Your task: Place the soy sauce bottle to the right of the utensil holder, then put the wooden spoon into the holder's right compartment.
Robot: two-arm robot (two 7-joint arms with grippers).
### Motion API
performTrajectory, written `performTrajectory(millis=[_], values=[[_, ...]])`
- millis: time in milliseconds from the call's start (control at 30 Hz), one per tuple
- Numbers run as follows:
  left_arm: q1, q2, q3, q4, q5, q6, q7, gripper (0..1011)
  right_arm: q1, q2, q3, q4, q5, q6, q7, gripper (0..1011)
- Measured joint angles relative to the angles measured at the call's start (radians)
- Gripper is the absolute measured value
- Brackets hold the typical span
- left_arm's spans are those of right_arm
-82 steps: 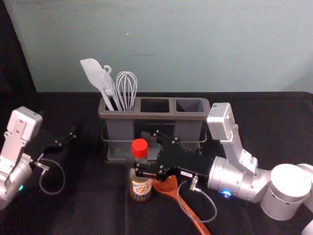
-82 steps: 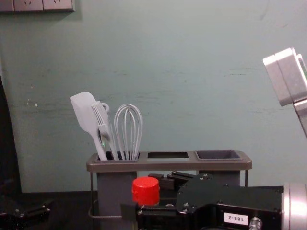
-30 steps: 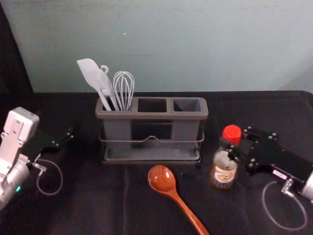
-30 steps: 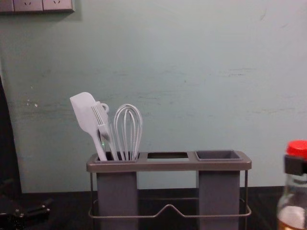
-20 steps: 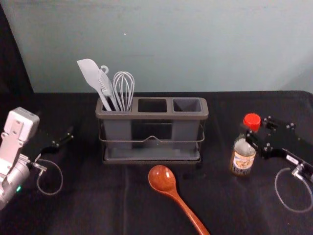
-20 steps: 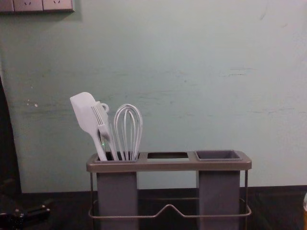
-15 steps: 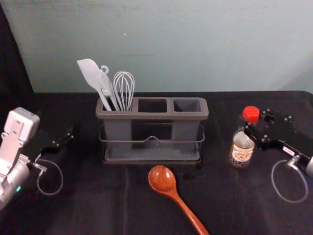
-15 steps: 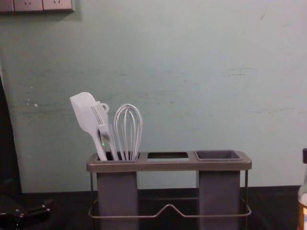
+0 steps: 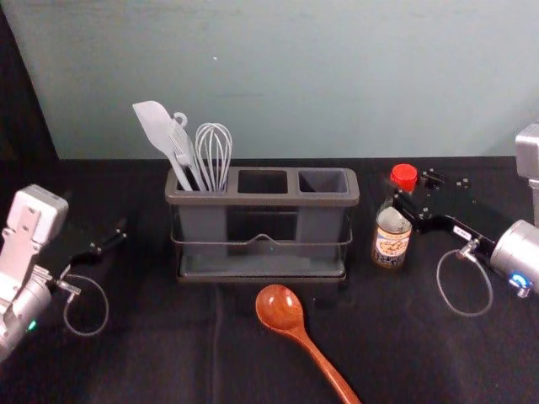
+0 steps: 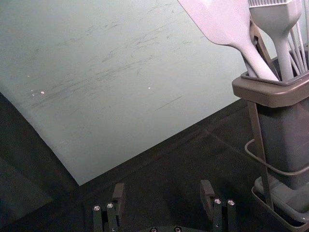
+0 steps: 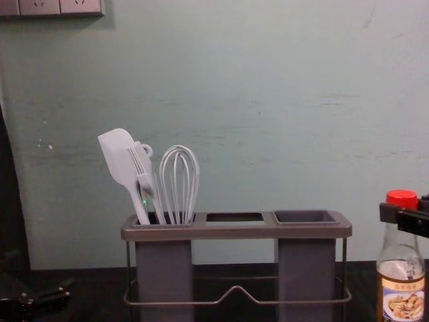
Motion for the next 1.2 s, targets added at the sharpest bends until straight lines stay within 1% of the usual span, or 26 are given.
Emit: performTrajectory(millis=[267, 767, 1200], values=[[0.0, 0.0, 0.0, 0.0, 0.0, 0.0, 0.0, 1012, 0.034, -0.021, -0.012, 0.048, -0.018, -0.008, 0.014, 382], [0.0, 0.0, 0.0, 0.0, 0.0, 0.0, 0.0, 1012, 0.049, -0.042, -0.013, 0.069, -0.022, -0.022, 0.021, 382], [0.0, 0.0, 0.0, 0.0, 0.0, 0.0, 0.0, 1011, 0.059, -0.05, -0.018, 0.081, -0.024, -0.027, 0.029, 382]])
